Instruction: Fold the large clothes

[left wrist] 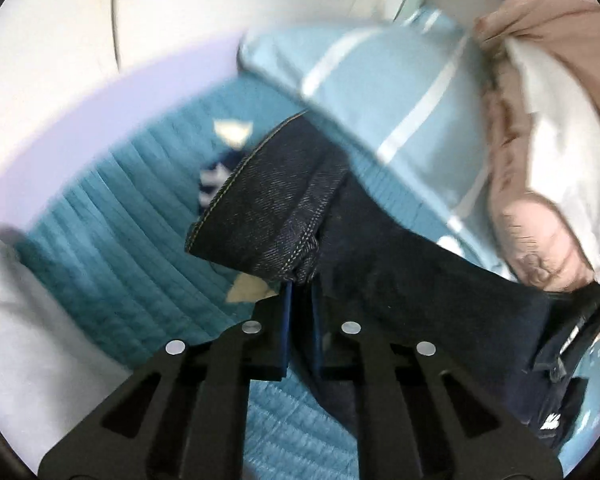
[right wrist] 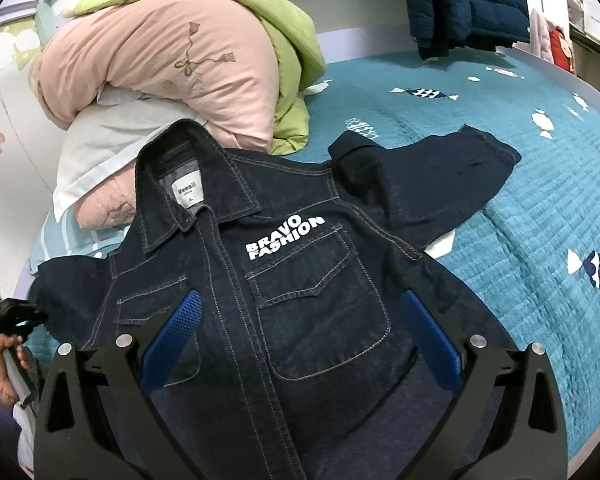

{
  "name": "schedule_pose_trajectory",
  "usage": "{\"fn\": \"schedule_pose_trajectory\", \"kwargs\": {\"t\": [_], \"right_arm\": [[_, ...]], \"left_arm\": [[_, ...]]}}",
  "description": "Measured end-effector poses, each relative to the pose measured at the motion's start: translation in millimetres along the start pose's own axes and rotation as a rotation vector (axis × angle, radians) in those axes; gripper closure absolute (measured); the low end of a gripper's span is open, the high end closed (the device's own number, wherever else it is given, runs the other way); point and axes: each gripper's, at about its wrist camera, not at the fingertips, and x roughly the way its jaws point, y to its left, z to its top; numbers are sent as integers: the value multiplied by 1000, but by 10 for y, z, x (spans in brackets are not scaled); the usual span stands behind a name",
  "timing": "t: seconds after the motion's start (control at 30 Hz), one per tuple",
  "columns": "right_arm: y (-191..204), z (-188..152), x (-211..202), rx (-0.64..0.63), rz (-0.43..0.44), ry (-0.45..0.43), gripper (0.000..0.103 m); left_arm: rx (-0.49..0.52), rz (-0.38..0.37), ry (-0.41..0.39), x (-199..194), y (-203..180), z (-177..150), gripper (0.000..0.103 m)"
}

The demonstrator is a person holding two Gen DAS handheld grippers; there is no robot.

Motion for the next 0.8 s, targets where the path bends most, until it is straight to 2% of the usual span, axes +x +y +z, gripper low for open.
{"fn": "schedule_pose_trajectory", "kwargs": {"t": [0.13,0.2,0.3,0.4,0.5,0.57,0.7,0.8], "right_arm": [[-65,11,-17,22,-2,-6,7],[-112,23,-42,37,-4,-16,7],[-232,56,-84,73,-16,-35,7],[-415,95,-127,123,-42,-58,7],[-636,124,-182,187,-80,-88,7],[-795,138,-231,227,-104,-112,7],[-1017,145,-253,262,-134,-121,7],[-1160,142,-219,286,-145,-108,7]], "left_arm": [[54,-27,-158,-753,-190,-107,96],[100,-82,-255,-1243,-416,-233,96],[170,-159,-330,-1786,-811,-378,96],[289,-245,-359,-2161,-1447,-642,96],[430,-265,-358,-2176,-2123,-994,96],[496,-278,-310,-2026,-2550,-1205,96],[626,-248,-208,-1484,-3279,-1739,96],[718,-219,-120,-1024,-3578,-2124,94]]}}
